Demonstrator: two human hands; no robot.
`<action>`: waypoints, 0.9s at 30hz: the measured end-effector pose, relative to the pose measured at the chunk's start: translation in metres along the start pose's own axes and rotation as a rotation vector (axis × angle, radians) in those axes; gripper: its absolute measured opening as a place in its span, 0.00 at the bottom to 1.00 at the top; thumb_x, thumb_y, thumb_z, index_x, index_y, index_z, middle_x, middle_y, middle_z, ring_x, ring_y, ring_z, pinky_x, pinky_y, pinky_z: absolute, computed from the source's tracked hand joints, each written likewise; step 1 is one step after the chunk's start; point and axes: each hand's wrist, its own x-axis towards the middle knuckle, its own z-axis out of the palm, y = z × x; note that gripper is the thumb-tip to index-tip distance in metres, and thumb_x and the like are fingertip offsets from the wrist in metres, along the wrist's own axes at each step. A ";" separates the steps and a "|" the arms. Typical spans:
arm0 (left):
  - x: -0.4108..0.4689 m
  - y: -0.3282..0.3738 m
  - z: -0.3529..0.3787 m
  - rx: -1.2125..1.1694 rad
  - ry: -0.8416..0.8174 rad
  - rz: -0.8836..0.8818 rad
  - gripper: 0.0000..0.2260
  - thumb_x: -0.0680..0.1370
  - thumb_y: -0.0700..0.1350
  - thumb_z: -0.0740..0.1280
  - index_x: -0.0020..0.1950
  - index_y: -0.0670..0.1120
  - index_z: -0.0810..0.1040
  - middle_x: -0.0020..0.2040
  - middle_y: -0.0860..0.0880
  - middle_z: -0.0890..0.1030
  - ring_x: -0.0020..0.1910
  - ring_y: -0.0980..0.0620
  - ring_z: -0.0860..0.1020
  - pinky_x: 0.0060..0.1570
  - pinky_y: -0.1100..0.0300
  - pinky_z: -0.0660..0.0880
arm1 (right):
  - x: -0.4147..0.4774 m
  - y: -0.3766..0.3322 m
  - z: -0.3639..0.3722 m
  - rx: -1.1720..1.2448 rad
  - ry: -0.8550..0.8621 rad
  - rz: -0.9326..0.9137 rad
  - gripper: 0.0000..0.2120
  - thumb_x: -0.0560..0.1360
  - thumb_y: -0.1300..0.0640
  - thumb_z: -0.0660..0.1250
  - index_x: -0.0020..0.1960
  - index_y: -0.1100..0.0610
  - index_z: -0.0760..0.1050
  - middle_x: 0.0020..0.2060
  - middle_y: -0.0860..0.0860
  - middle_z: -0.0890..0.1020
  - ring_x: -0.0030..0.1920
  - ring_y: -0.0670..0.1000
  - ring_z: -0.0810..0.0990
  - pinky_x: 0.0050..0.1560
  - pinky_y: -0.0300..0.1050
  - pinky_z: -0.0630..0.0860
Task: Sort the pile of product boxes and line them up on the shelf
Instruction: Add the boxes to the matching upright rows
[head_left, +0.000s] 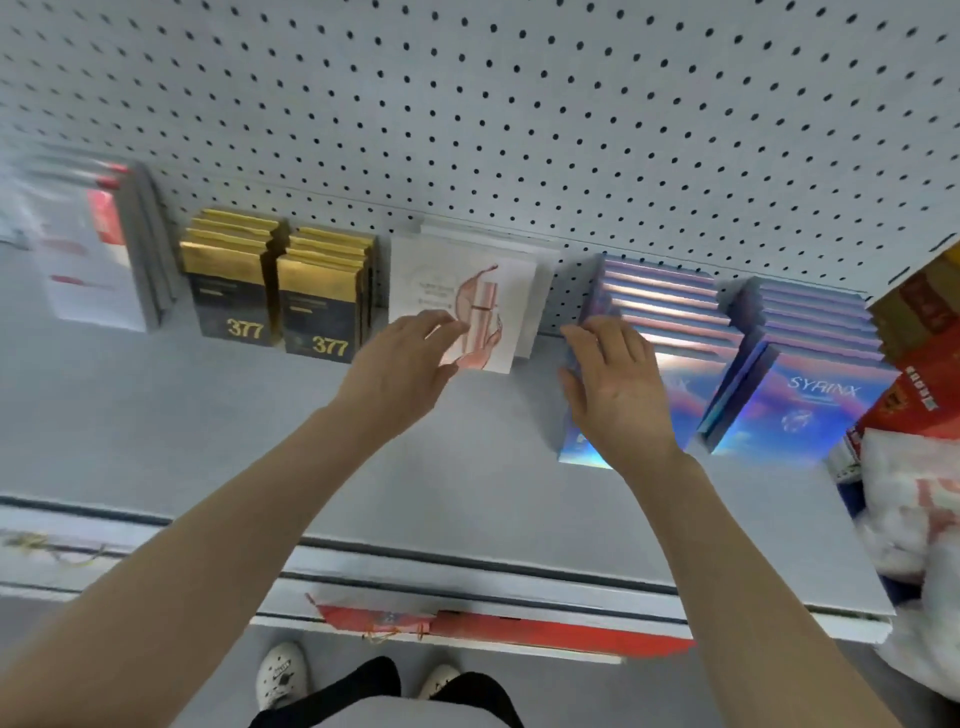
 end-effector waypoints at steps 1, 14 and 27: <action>-0.013 -0.006 -0.004 -0.021 -0.015 -0.035 0.21 0.76 0.46 0.70 0.68 0.48 0.73 0.65 0.48 0.76 0.60 0.45 0.77 0.56 0.51 0.76 | 0.004 -0.012 0.005 0.028 -0.022 -0.017 0.15 0.76 0.57 0.63 0.60 0.63 0.76 0.54 0.60 0.77 0.57 0.63 0.75 0.59 0.56 0.71; -0.205 -0.162 -0.076 0.012 0.047 -0.333 0.19 0.75 0.44 0.71 0.66 0.47 0.77 0.60 0.46 0.80 0.55 0.44 0.79 0.54 0.51 0.77 | 0.046 -0.261 0.053 0.136 -0.273 -0.237 0.16 0.80 0.52 0.62 0.66 0.57 0.72 0.60 0.55 0.75 0.64 0.56 0.72 0.65 0.51 0.69; -0.388 -0.350 -0.182 0.133 0.088 -0.653 0.16 0.73 0.41 0.73 0.60 0.46 0.80 0.55 0.47 0.82 0.51 0.44 0.81 0.50 0.51 0.78 | 0.091 -0.554 0.126 0.380 -0.373 -0.440 0.18 0.79 0.52 0.63 0.65 0.59 0.74 0.60 0.56 0.78 0.61 0.57 0.76 0.63 0.52 0.71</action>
